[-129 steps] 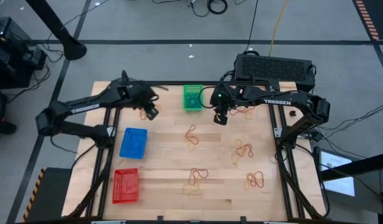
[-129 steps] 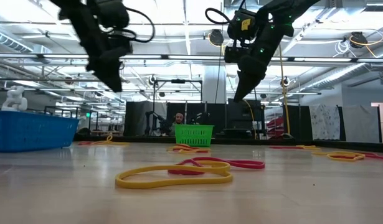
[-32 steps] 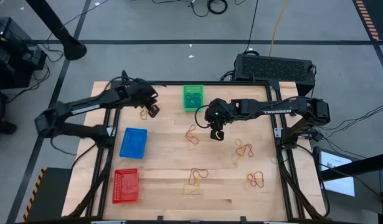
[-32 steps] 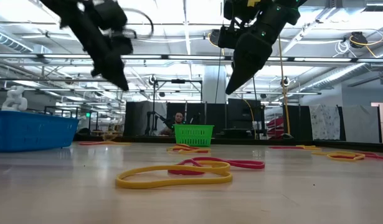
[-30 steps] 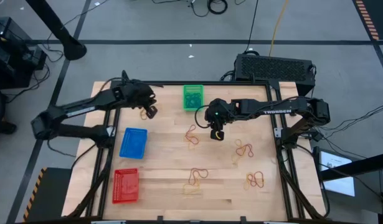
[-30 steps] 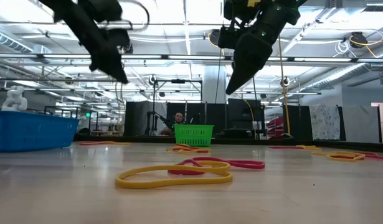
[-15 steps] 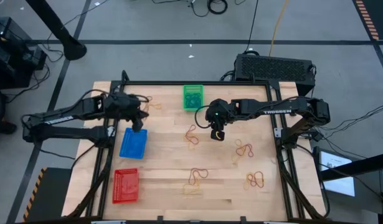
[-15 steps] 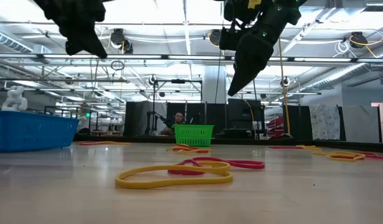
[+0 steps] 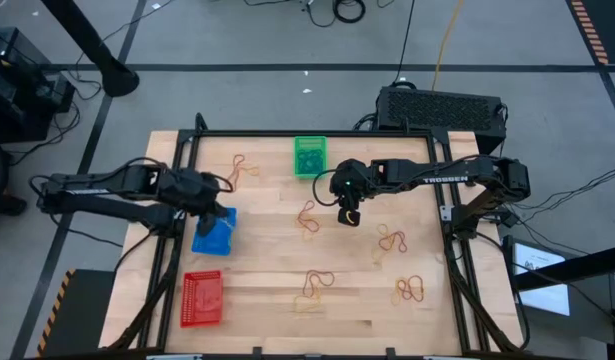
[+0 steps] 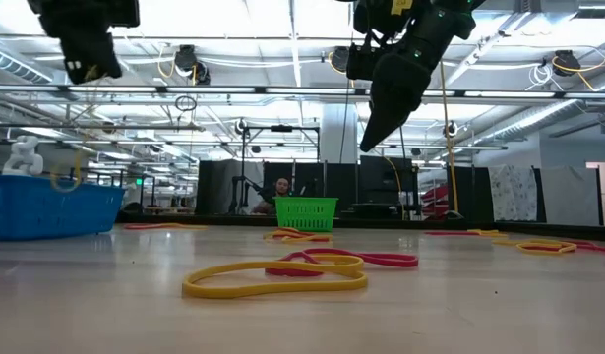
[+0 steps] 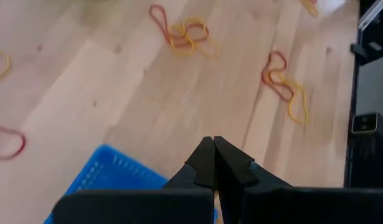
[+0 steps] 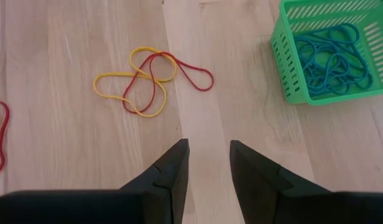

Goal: Sort rubber bands into baskets
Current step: Put the yellow rubber band into the blue bin

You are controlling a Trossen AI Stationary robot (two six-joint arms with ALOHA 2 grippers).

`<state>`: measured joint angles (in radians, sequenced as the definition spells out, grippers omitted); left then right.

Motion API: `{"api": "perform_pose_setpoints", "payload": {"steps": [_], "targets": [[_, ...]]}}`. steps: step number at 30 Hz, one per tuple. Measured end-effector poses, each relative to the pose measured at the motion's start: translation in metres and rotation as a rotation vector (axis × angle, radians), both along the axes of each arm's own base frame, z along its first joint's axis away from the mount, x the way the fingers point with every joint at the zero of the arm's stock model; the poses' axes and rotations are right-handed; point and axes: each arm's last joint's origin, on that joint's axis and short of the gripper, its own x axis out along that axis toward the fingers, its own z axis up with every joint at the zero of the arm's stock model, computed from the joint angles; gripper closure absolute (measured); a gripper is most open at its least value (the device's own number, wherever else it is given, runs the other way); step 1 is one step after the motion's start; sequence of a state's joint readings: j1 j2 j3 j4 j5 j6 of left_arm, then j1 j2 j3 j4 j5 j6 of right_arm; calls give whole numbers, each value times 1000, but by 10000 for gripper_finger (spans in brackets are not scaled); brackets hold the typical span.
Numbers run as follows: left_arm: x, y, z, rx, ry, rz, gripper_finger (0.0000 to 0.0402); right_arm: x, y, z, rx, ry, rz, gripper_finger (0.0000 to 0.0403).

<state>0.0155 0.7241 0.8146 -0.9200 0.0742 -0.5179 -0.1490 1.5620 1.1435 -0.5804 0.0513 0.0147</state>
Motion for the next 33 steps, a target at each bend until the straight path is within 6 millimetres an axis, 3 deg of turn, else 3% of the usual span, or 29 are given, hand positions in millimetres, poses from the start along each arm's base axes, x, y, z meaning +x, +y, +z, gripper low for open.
{"api": "perform_pose_setpoints", "payload": {"steps": [16, 33], "targets": [[-40, 3, -17, 45, 351, 189, 400, 0, 0, 0, 0, -1, 0, 293], [-37, 4, -15, 58, 318, 199, 400, 1, 0, 0, -2, -7, 1, 293]]}}
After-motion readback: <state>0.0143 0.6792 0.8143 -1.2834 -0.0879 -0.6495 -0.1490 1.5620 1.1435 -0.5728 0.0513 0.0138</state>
